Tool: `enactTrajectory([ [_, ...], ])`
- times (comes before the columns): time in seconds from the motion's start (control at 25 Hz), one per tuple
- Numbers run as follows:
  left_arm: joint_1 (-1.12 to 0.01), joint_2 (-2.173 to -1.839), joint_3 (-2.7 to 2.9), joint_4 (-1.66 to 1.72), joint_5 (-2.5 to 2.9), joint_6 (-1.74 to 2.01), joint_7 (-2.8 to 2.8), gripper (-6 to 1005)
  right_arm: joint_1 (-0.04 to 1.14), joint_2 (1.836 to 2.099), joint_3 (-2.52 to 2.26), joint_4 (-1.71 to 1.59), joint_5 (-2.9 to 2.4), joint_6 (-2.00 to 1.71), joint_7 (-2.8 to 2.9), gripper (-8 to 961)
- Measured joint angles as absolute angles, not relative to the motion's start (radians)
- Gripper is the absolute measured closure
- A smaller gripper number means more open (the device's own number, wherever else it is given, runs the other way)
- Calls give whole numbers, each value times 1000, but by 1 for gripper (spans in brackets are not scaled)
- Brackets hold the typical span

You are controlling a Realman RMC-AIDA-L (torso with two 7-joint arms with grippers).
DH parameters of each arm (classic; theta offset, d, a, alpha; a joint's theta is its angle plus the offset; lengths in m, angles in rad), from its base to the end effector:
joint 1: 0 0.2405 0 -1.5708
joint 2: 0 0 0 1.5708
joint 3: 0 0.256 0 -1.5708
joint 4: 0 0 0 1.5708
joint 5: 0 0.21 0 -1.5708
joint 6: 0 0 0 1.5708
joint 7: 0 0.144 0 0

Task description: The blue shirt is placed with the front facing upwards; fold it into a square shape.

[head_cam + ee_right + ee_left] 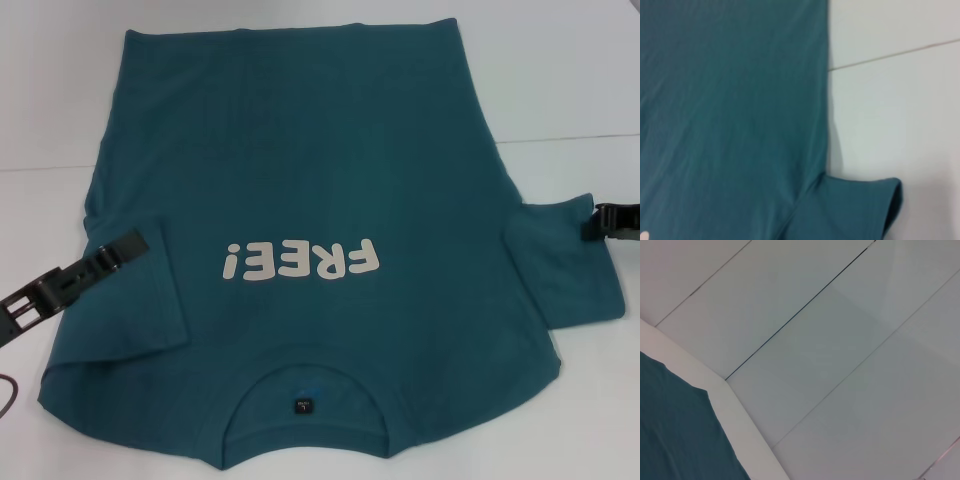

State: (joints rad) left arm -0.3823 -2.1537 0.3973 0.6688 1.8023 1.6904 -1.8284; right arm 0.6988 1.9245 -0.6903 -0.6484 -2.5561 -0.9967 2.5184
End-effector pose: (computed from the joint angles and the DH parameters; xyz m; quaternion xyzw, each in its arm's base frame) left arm -0.2865 0.2926 0.0324 -0.7435 -0.4622 -0.4648 0.1322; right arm 0.3289 0.4216 0.0791 -0.7118 0.6027 0.0540 0.3567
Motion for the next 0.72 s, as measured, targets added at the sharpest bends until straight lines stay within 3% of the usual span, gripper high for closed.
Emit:
enactTrajectory([
  [0.4, -370, -2156, 397, 669, 1802, 1691, -1829, 201, 686, 1915, -688, -717, -2556, -1010, 2562, 909],
  [0.72, -368, -2157, 397, 669, 1802, 1690, -1828, 202, 754, 1908, -694, -720, -2560, -1001, 2571, 897],
])
